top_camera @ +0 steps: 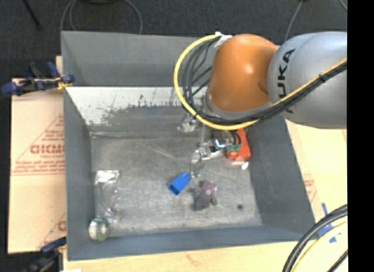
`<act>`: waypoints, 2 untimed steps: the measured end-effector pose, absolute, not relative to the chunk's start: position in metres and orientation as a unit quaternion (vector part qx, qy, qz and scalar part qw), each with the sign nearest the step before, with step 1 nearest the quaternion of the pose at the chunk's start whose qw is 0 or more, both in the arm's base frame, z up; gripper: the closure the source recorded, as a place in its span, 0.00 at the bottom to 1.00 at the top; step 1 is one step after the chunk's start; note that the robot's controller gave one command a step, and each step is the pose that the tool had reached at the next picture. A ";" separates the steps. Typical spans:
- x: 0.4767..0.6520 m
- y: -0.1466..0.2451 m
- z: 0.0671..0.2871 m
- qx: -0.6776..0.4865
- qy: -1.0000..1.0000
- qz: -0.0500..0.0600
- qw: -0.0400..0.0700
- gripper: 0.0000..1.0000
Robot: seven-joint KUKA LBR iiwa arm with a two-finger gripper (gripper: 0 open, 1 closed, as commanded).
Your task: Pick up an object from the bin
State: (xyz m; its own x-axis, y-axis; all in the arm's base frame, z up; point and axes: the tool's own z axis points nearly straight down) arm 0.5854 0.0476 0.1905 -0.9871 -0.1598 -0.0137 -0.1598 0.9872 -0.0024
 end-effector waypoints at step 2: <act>0.554 0.027 0.083 -0.193 0.981 0.001 0.002 1.00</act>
Offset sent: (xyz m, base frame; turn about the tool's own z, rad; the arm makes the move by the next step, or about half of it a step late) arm -0.0328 -0.0207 -0.1084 -0.2329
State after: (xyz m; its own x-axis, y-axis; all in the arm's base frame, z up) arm 0.5538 0.0265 0.0828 -0.9259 -0.3778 -0.0042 -0.3778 0.9259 0.0002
